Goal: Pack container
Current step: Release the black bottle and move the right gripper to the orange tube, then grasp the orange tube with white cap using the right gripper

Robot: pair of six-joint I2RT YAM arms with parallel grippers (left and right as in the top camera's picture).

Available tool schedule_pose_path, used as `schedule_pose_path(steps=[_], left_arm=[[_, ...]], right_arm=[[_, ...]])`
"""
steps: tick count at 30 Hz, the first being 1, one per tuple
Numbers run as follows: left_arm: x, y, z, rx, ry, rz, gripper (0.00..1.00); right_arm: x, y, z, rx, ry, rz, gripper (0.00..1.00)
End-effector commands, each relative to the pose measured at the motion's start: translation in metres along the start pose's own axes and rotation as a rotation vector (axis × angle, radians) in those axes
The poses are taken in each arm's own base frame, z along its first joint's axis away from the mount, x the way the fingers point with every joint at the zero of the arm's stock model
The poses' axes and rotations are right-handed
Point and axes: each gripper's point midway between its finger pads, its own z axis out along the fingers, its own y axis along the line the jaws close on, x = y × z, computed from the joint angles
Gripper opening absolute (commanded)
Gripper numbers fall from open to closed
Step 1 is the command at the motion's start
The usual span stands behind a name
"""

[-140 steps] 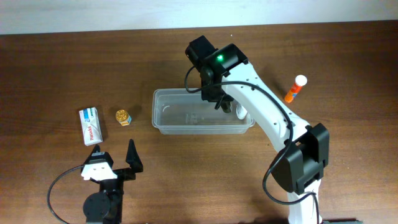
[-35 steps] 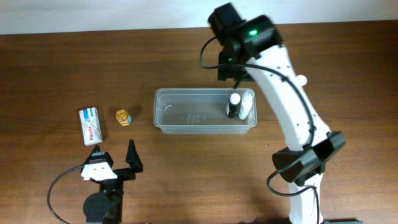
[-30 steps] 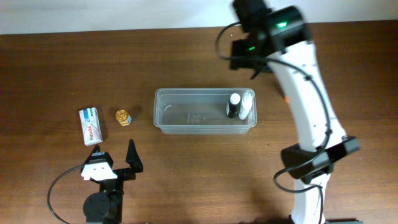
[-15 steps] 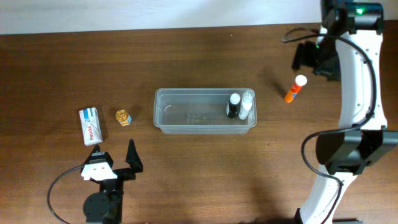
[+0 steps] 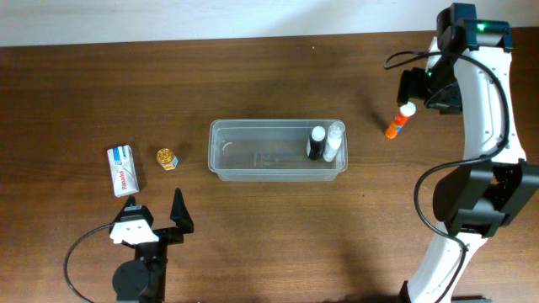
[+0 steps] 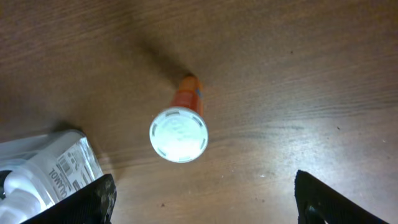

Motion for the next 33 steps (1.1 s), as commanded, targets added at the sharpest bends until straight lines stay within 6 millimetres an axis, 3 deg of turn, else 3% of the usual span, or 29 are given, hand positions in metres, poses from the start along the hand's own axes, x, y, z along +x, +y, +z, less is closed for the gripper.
schedule_pose_path(steps=[1,9,26,30,33], left_arm=[[0.0,0.0,0.0,0.002,-0.002,0.019,0.99],[0.0,0.0,0.0,0.002,-0.002,0.019,0.99],[0.0,0.0,0.0,0.002,-0.002,0.019,0.99],[0.0,0.0,0.0,0.002,-0.002,0.019,1.0],[0.0,0.0,0.0,0.002,-0.002,0.019,0.99]], right_arm=[[-0.001,0.006,0.021,-0.025,0.036,-0.031,0.83],[-0.006,0.009,0.044,-0.025,0.061,-0.068,0.72],[-0.006,0.02,0.078,-0.036,0.114,-0.092,0.64],[-0.008,0.023,0.078,-0.037,0.103,-0.099,0.5],[-0.008,0.023,0.078,-0.037,0.103,-0.099,0.34]])
